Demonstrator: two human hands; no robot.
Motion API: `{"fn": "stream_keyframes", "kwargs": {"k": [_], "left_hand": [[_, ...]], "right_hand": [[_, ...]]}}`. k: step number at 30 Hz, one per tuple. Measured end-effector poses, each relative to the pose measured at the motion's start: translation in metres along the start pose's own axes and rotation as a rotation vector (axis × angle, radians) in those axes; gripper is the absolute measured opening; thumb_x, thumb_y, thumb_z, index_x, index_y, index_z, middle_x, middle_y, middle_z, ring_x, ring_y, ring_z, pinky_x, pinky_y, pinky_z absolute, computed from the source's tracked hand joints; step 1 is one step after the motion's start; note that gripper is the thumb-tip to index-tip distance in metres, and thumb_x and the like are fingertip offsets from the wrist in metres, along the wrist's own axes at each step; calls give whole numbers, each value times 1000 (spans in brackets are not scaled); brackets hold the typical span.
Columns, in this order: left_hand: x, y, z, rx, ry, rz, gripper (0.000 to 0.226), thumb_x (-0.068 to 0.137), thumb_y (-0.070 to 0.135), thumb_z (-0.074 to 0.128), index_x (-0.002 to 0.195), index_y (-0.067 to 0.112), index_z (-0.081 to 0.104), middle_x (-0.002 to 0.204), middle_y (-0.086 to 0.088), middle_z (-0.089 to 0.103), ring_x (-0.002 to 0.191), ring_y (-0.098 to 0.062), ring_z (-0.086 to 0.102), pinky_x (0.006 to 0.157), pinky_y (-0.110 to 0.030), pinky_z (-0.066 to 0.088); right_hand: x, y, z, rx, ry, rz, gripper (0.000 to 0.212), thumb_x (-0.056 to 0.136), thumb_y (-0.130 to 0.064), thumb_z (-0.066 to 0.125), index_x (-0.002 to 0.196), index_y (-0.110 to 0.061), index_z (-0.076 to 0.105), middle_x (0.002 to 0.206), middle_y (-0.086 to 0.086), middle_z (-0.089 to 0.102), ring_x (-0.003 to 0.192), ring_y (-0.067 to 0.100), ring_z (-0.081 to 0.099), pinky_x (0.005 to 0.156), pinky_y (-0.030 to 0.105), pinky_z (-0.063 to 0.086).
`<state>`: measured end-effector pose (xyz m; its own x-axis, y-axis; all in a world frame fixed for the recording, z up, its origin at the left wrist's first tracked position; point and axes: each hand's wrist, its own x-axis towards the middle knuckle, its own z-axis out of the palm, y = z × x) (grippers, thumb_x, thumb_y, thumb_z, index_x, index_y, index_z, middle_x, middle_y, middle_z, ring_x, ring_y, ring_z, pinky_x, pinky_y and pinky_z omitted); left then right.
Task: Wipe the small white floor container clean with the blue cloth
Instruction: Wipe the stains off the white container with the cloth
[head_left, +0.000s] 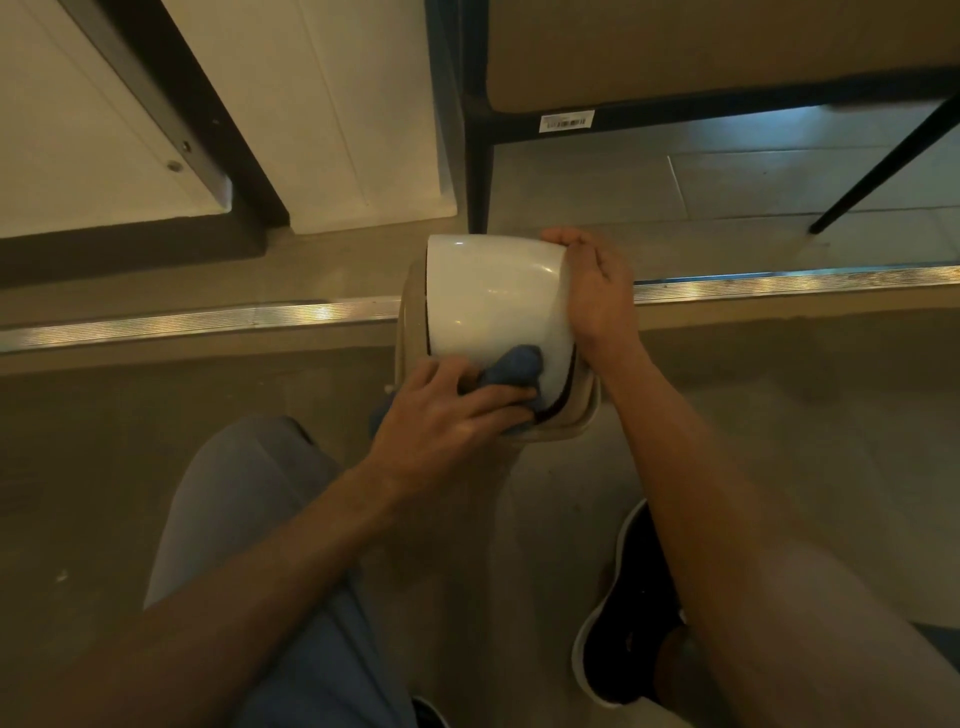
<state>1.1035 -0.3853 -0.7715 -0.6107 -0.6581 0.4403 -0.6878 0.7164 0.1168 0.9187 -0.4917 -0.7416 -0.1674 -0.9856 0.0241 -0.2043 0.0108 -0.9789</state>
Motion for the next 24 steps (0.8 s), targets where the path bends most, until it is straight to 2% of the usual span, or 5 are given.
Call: {"fn": "stream_keyframes", "kwargs": {"k": [6, 11, 17, 21, 24], "left_hand": [[7, -26, -25, 3, 27, 41, 28, 95, 30, 61, 123, 27, 61, 125, 6, 59, 95, -23, 46, 82, -40, 39], [24, 13, -11, 42, -157, 82, 30, 80, 26, 85, 109, 28, 76, 116, 10, 73, 94, -21, 43, 77, -38, 32], [-2, -7, -54, 63, -194, -38, 38, 92, 40, 42, 105, 29, 77, 105, 9, 74, 85, -22, 48, 72, -36, 35], [1, 7, -50, 41, -211, -185, 37, 90, 33, 44, 101, 23, 78, 101, 6, 75, 78, -24, 53, 65, -34, 42], [11, 28, -28, 63, -234, -235, 20, 83, 22, 66, 99, 20, 78, 100, 2, 75, 82, -26, 55, 65, -35, 44]], "right_hand": [[-1, 2, -2, -32, -23, 12, 32, 101, -20, 37, 113, -14, 66, 113, 3, 64, 100, 12, 59, 86, 24, 50], [0, 3, 0, -59, 2, -20, 35, 99, -18, 37, 112, -11, 69, 113, 4, 65, 97, 7, 58, 80, 10, 45], [1, 4, -1, -67, -37, -18, 36, 98, -26, 36, 114, -15, 66, 115, 4, 63, 101, 13, 59, 82, 18, 49], [-1, 2, 0, -92, -31, -39, 38, 97, -25, 35, 113, -12, 67, 113, 4, 65, 99, 10, 59, 82, 14, 47], [-1, 1, -1, -89, -22, -44, 35, 100, -21, 36, 113, -12, 66, 111, 0, 63, 97, 5, 57, 84, 13, 47]]}}
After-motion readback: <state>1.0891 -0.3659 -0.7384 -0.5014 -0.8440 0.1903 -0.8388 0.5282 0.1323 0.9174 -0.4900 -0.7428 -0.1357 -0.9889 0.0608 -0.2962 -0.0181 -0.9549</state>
